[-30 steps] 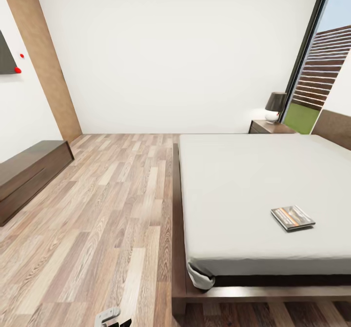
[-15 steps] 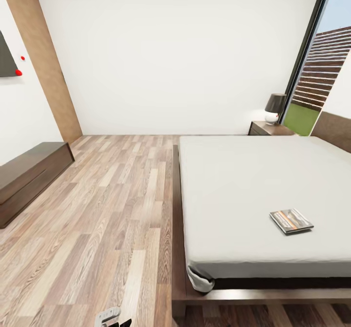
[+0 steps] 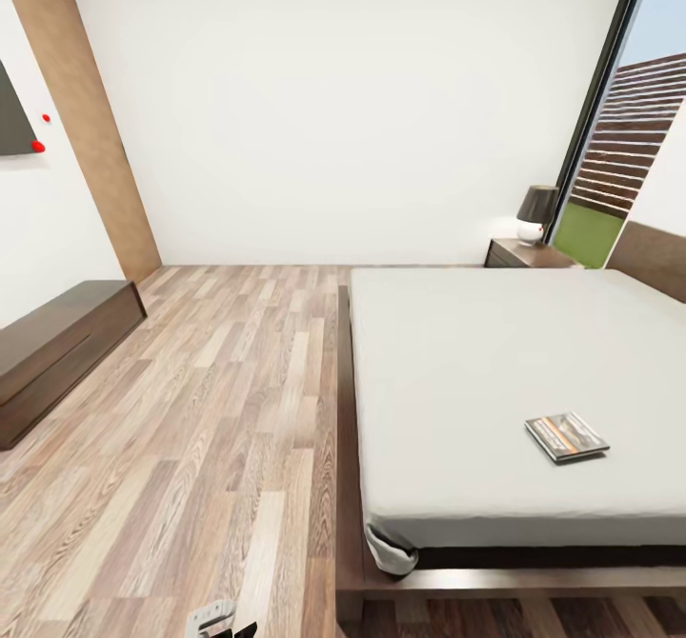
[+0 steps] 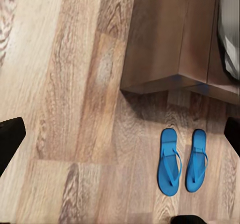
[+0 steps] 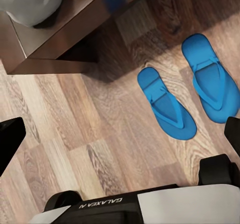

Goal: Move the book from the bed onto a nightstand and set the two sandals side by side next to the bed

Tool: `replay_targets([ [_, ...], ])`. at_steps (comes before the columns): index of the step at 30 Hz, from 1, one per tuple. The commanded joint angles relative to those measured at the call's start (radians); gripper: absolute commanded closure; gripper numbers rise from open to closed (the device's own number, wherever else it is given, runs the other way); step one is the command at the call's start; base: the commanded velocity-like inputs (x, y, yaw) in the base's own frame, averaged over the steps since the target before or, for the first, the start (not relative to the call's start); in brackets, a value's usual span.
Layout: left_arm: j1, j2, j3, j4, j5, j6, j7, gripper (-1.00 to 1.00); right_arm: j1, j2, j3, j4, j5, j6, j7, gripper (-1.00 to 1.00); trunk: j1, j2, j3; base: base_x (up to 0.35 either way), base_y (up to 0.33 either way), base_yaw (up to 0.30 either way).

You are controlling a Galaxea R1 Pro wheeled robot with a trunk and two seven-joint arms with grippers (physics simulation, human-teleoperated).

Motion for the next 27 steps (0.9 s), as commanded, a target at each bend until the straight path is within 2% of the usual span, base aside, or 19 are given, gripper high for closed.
replay_targets([
  [1,-0.001,0.0,-0.009,0.001,0.007,-0.004,-0.003,-1.0,-0.002,0.0,-0.004,0.003,-0.004,0.002,0.005,-1.0,-0.004,0.007,0.002,0.0,0.0,0.0],
  [10,-0.001,0.0,-0.009,0.001,0.007,-0.004,-0.003,-1.0,-0.002,0.0,-0.004,0.003,-0.003,0.002,0.005,-1.0,-0.038,0.07,0.031,0.0,0.0,-0.032],
  [27,-0.001,0.0,-0.009,0.001,0.007,-0.004,-0.003,-1.0,-0.002,0.0,-0.004,0.002,-0.003,0.002,0.005,-1.0,-0.1,0.182,0.081,0.0,0.0,-0.283],
])
